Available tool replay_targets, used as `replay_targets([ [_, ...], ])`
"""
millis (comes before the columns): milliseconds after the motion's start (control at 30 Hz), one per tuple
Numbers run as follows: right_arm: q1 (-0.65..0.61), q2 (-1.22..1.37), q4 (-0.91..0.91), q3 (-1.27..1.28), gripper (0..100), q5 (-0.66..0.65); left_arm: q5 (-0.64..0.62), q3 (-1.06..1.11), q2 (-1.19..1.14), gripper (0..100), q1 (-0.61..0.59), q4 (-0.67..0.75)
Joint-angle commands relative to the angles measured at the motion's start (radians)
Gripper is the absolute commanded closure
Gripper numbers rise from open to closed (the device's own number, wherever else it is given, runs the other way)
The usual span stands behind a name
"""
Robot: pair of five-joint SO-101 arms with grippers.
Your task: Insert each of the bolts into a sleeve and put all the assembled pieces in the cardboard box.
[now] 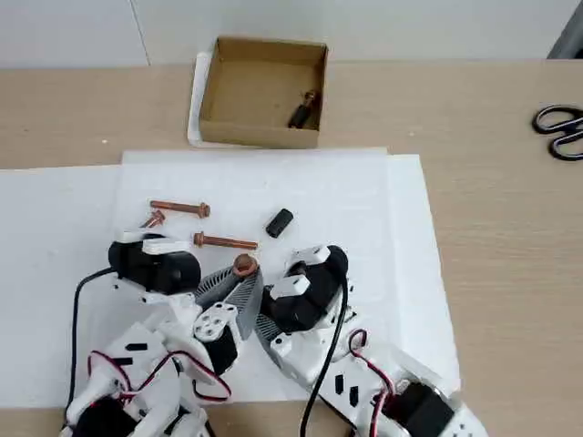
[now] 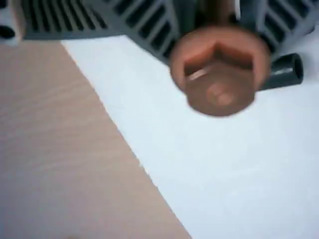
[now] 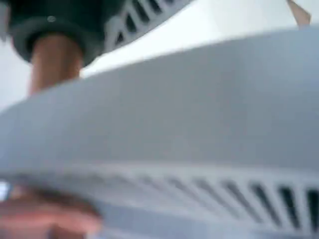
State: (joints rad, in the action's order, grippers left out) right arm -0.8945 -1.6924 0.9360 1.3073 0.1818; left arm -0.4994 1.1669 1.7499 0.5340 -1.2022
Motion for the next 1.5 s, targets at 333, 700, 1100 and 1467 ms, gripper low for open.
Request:
replay_targets([
  [333,0.044,-0.002,-0.041,-0.094,99.6,0.003,0.077,-0.024,-0.006,99,-0.002,-0.046],
  [700,0.038,-0.002,-0.036,-0.095,99.6,0.005,0.009,-0.002,-0.009,99,-0.009,0.106],
  [1100,0.038,-0.002,-0.038,-0.112,99.6,0.003,0.075,0.096,-0.009,99,-0.009,0.043],
  [1467,0.039,-0.002,-0.041,-0.11,99.6,0.003,0.196,0.09,-0.006,99,-0.009,-0.037],
])
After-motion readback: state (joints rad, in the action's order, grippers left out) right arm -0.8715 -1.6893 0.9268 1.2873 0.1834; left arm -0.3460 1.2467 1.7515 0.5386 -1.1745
